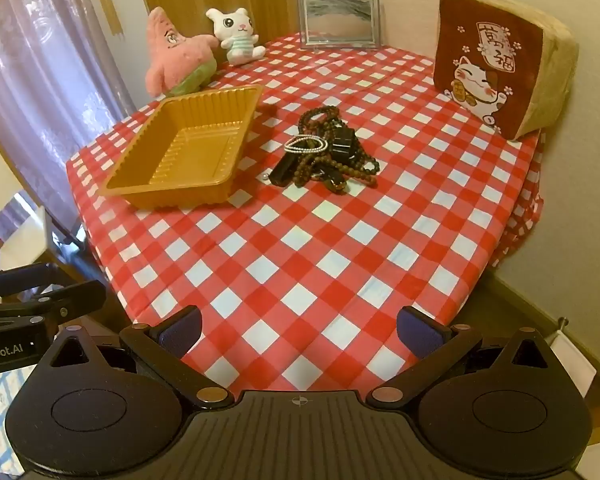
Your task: Organize jewelry
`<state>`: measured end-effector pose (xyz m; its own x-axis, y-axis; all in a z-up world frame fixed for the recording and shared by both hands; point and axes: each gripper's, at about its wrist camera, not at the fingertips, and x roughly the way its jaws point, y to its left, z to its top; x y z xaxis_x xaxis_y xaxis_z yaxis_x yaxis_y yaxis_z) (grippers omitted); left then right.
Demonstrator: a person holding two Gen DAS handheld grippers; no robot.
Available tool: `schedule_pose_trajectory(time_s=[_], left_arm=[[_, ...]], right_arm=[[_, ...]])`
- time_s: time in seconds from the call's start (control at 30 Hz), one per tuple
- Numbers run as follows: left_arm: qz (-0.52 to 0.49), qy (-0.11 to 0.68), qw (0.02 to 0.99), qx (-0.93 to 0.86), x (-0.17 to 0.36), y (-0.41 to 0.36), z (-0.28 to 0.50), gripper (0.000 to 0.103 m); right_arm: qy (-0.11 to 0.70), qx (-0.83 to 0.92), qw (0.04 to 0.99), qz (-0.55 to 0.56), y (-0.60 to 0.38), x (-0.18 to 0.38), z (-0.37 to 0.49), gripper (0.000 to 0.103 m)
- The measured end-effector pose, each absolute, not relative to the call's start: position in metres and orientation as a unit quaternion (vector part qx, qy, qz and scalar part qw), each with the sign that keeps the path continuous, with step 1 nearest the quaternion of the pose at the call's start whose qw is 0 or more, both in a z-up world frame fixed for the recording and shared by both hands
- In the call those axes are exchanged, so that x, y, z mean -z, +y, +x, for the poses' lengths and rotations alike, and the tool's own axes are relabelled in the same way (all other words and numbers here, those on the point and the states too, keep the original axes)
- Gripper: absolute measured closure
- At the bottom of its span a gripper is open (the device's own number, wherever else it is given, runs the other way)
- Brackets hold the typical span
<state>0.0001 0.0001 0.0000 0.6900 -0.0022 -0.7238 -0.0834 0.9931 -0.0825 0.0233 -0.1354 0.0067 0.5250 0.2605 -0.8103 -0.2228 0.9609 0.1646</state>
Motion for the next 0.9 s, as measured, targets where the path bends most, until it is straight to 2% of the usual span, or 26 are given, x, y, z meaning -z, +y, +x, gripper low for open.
schedule_pose_trajectory(time_s=[0.9], left_arm=[[-0.057,0.395,0.917,-0.021,0.0,0.0002,0.0003,0.018]], right_arm=[[0.47,-0.139,0.872,0.019,-0.1347,-0.0065,0.0281,0.0]])
